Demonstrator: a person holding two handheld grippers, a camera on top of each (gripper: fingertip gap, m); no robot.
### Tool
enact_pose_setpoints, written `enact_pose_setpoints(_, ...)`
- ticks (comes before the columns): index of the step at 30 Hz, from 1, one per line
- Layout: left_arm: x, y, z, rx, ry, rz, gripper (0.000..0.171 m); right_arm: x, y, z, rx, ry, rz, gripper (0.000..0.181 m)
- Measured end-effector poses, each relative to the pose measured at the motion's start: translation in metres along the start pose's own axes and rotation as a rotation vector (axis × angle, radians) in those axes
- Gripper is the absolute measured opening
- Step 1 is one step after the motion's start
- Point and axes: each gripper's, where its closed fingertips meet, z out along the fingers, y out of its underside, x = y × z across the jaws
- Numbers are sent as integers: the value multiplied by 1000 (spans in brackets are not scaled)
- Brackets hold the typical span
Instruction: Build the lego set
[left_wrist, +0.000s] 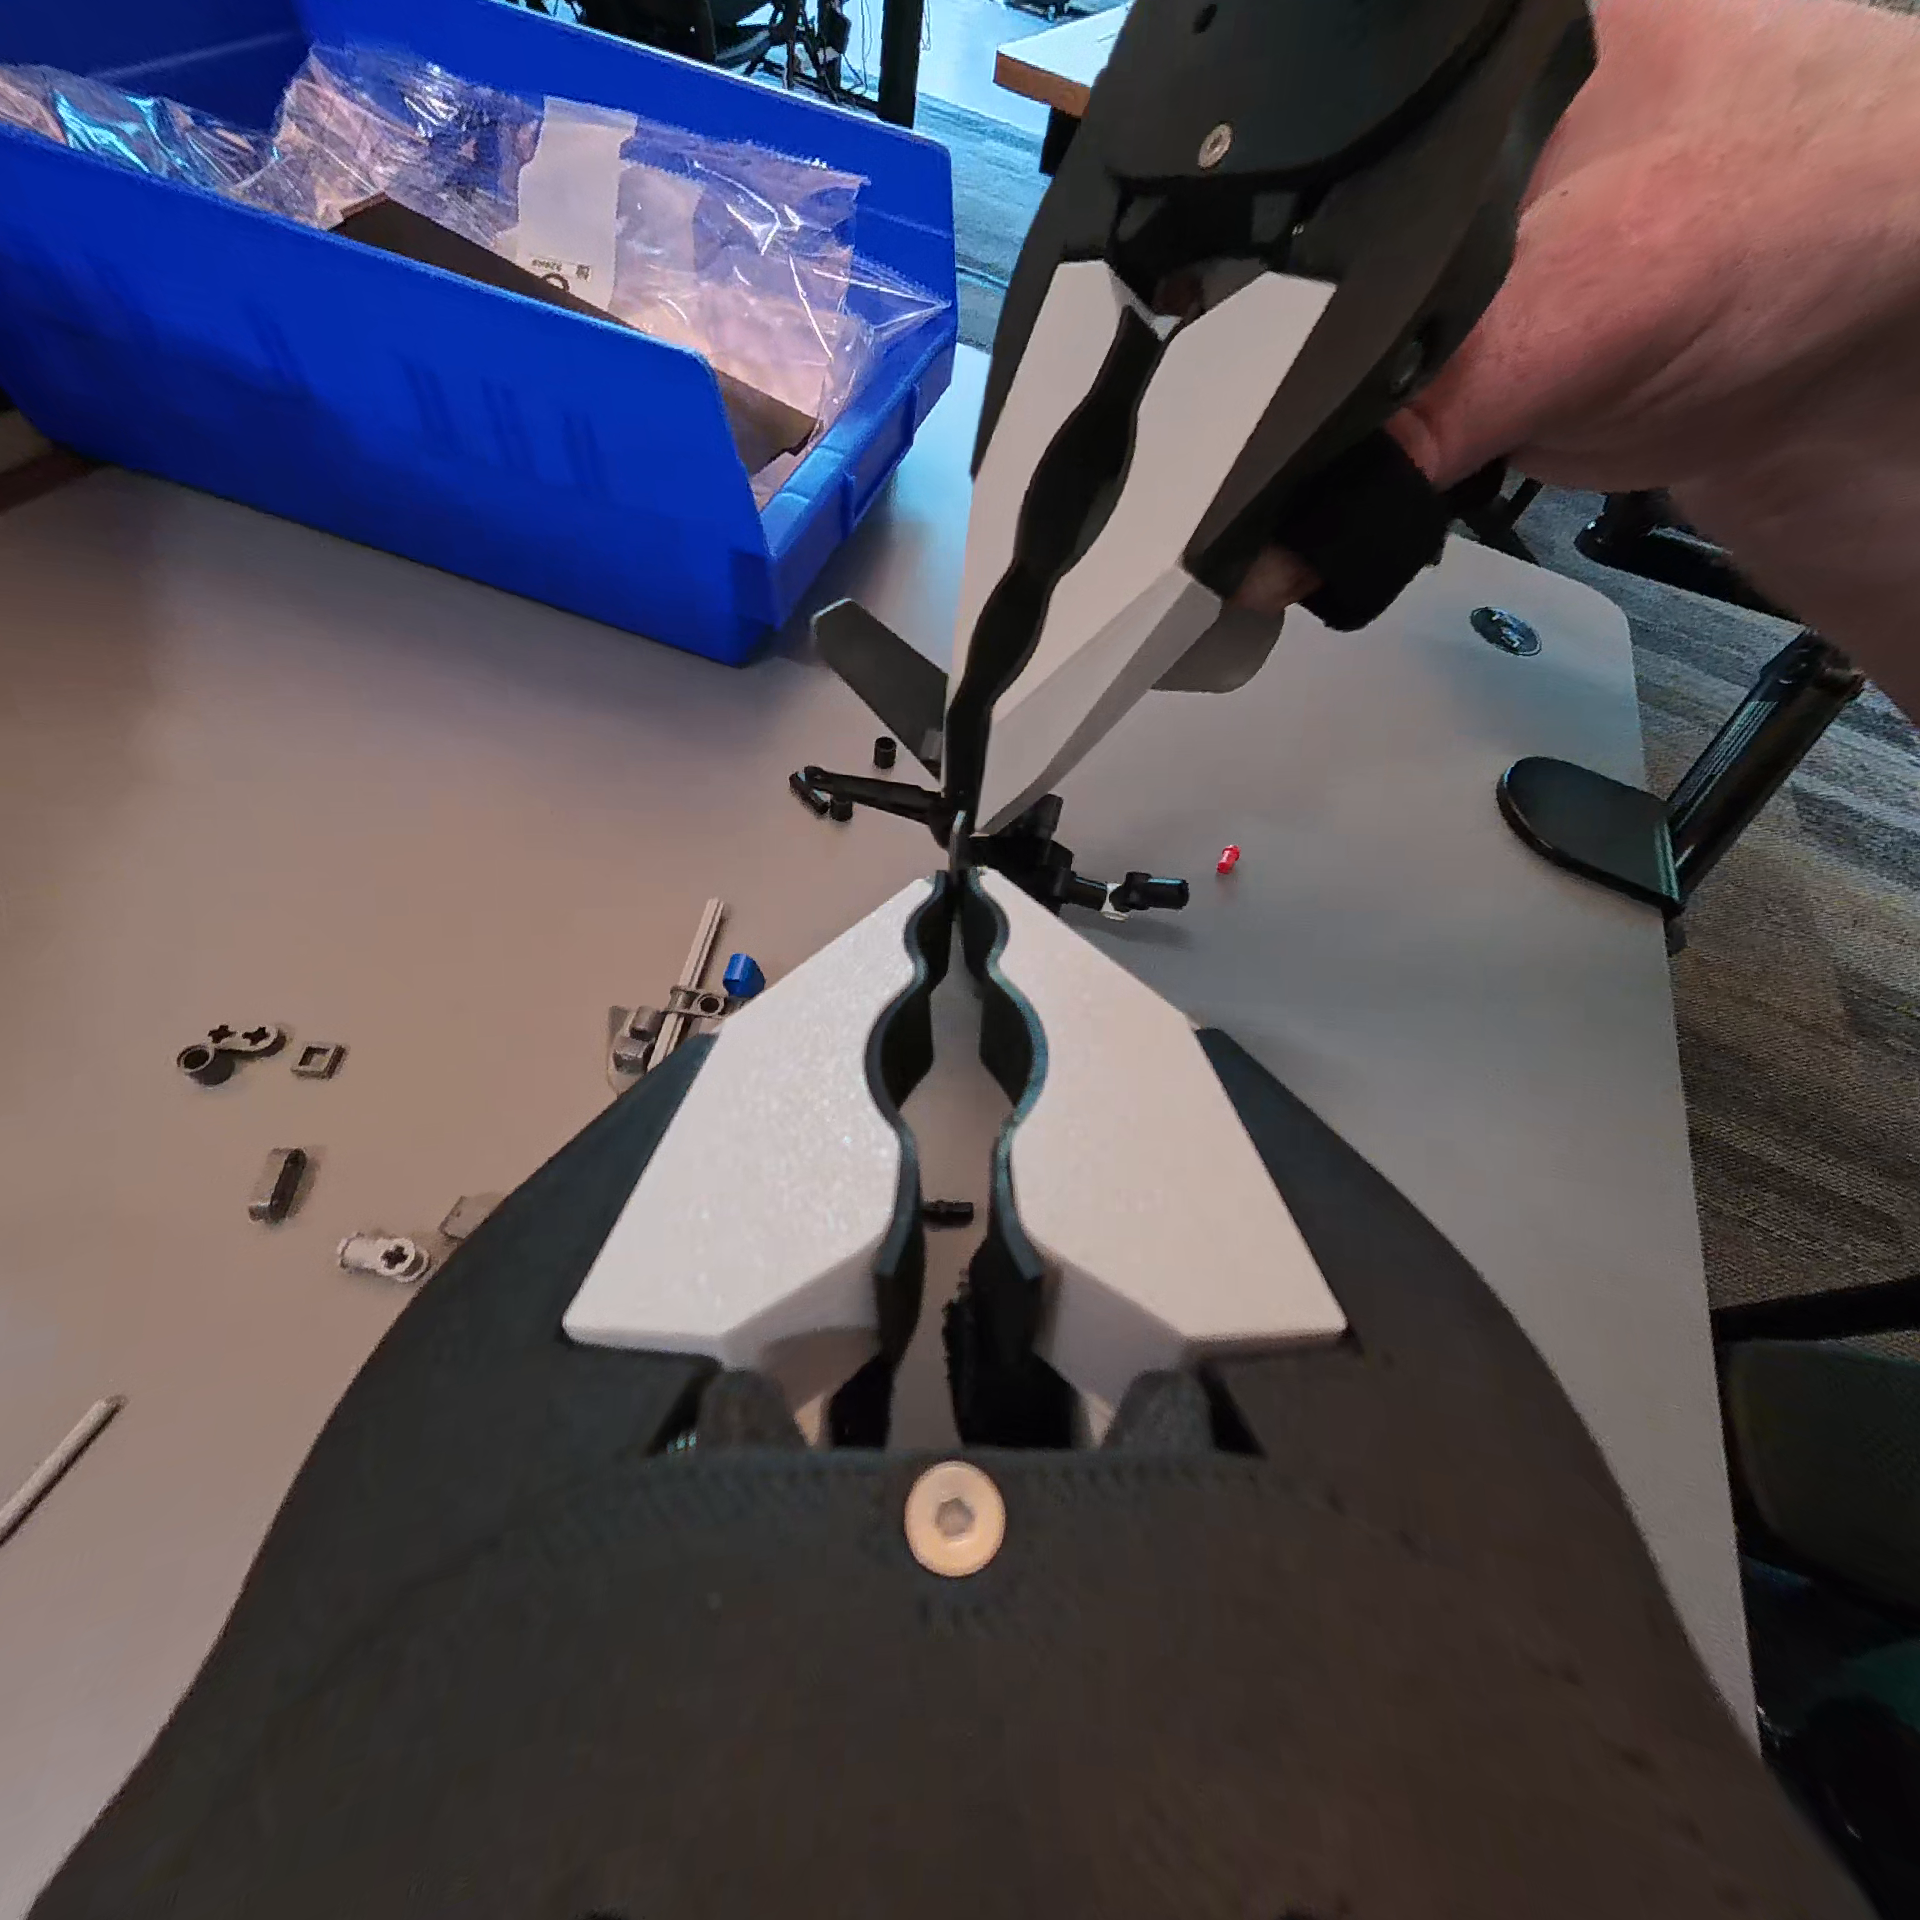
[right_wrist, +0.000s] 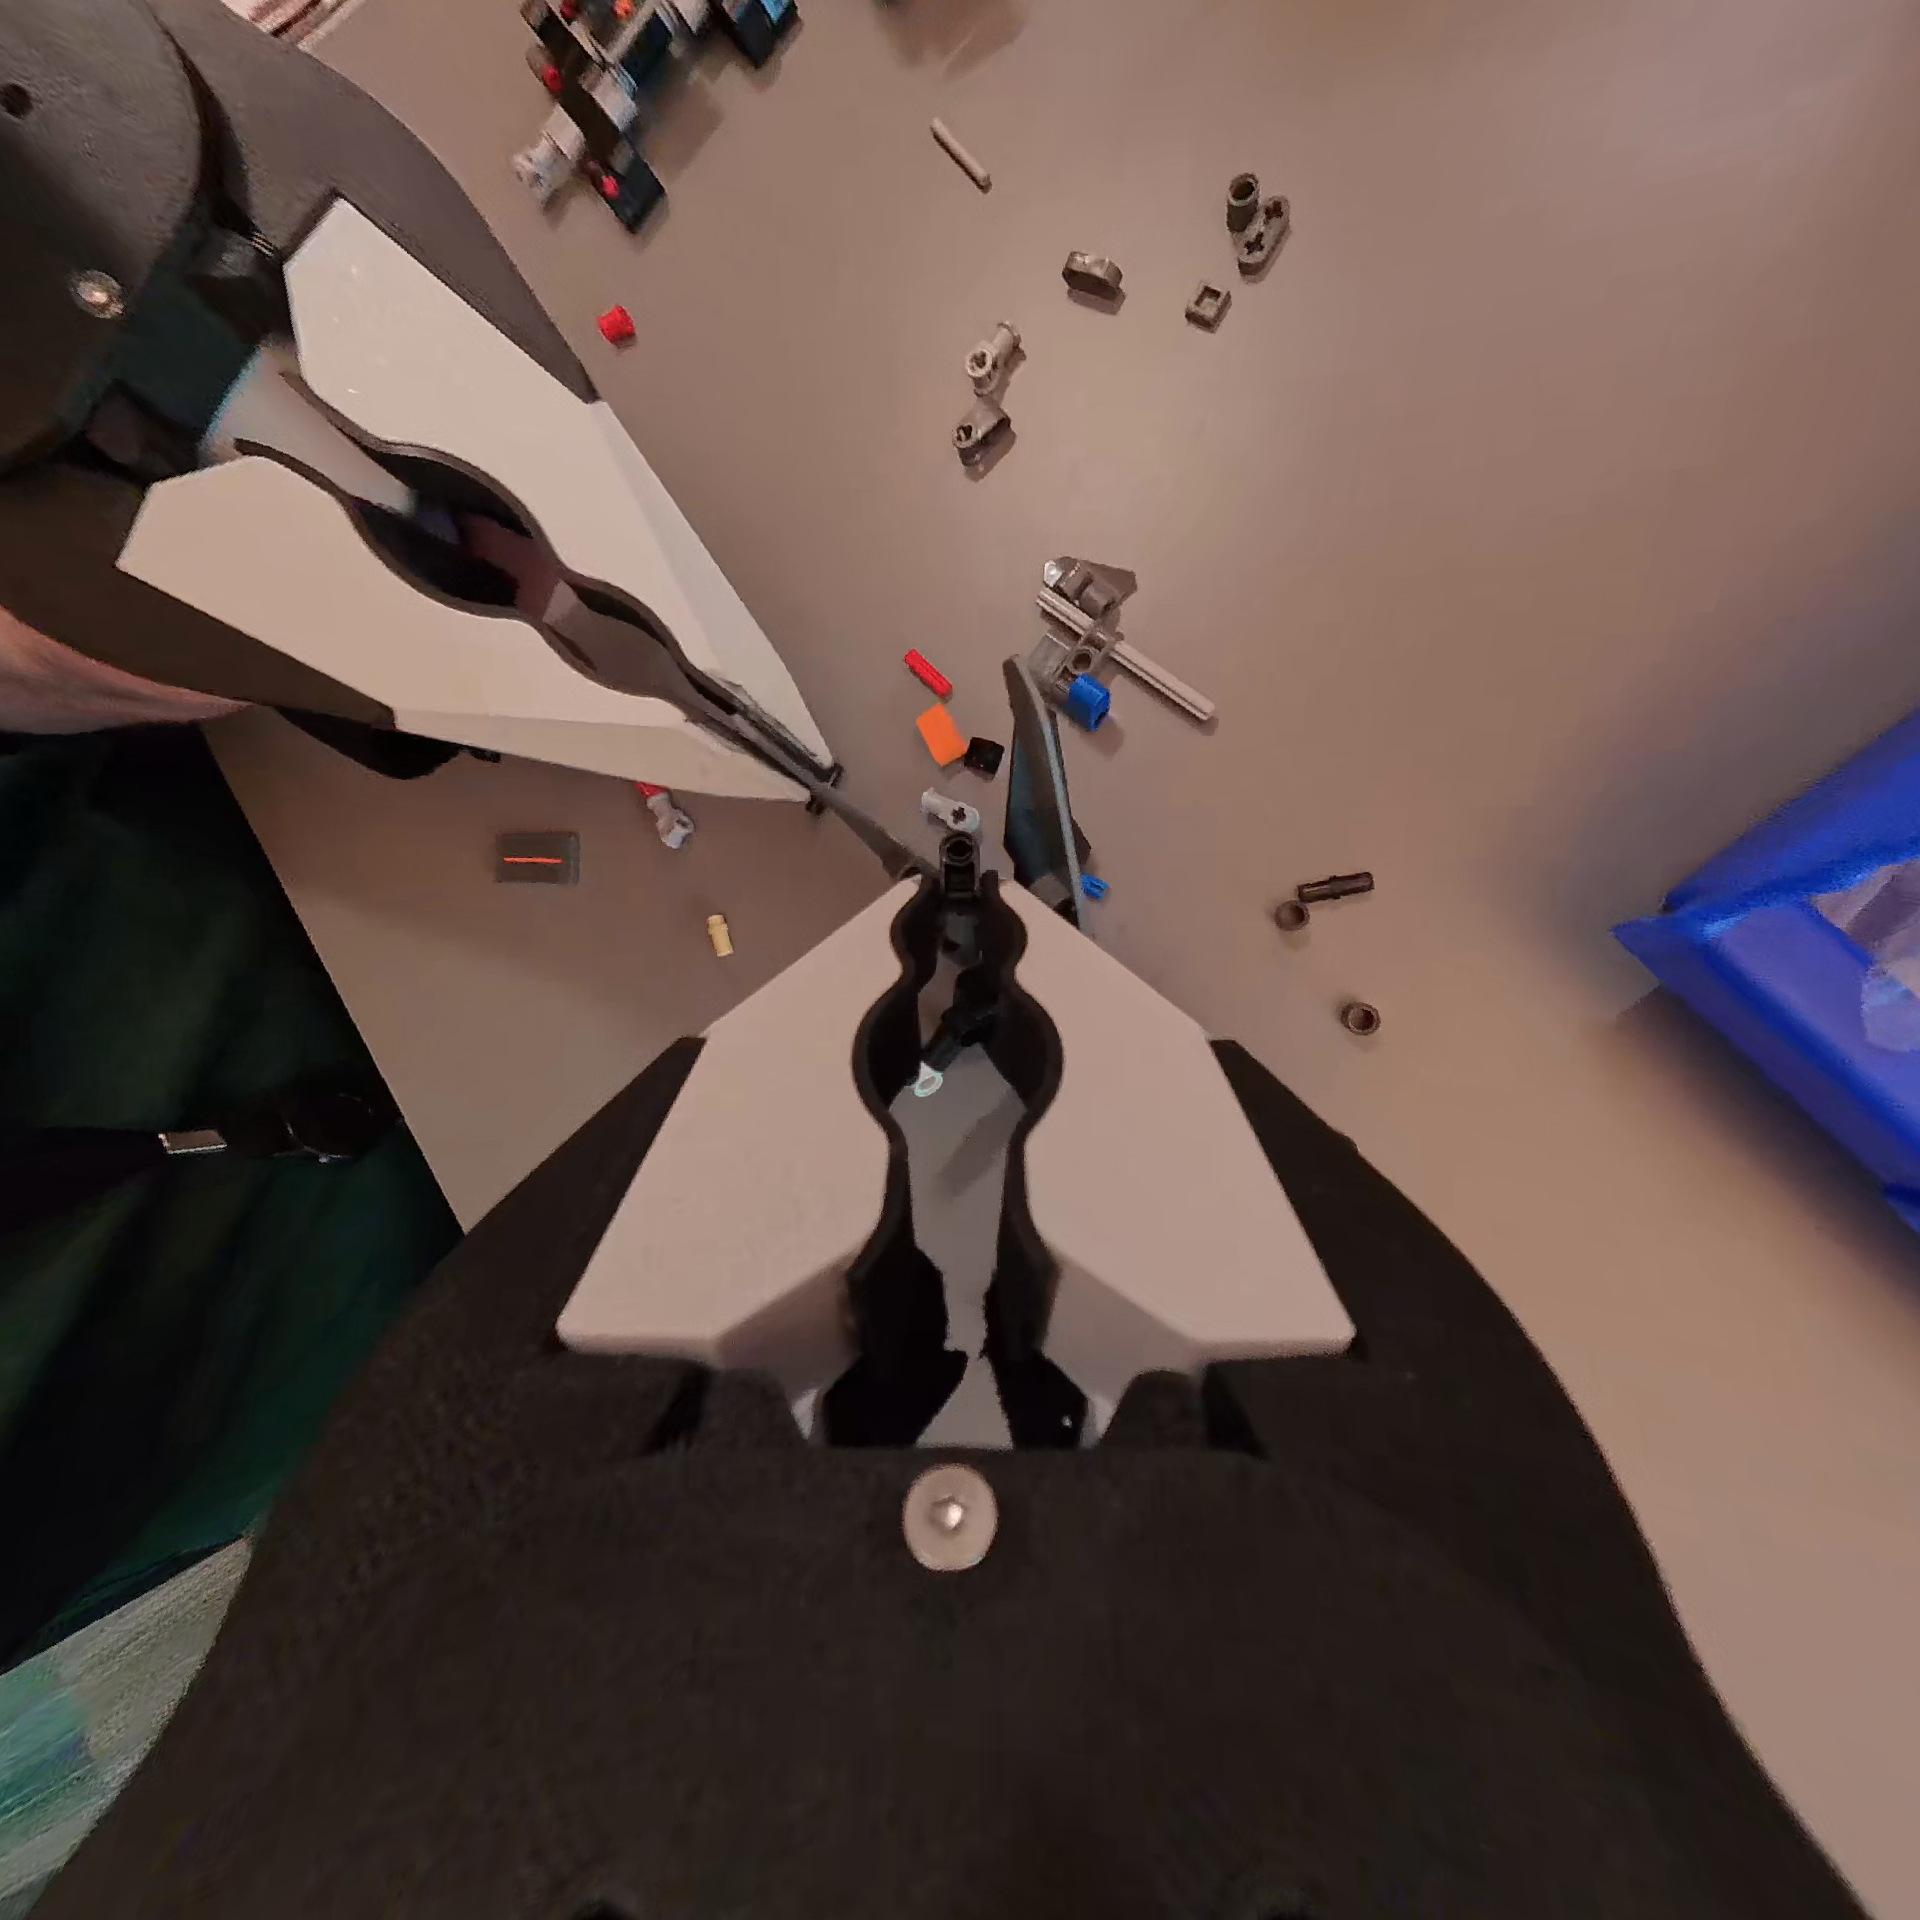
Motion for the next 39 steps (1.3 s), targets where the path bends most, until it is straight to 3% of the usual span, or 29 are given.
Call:
enact_pose_setpoints(20, 10, -4, 8, -14, -62, 136, 0, 2, 11, -4, -293, 134, -30, 5)
enact_pose_setpoints(34, 18, -7, 13, -10, -75, 186, 0, 3, 20, -7, -380, 157, 29, 6)
enact_pose_setpoints(39, 17, -9, 14, -4, -68, 171, 0, 4, 24, -5, -421, 96, 76, 5)
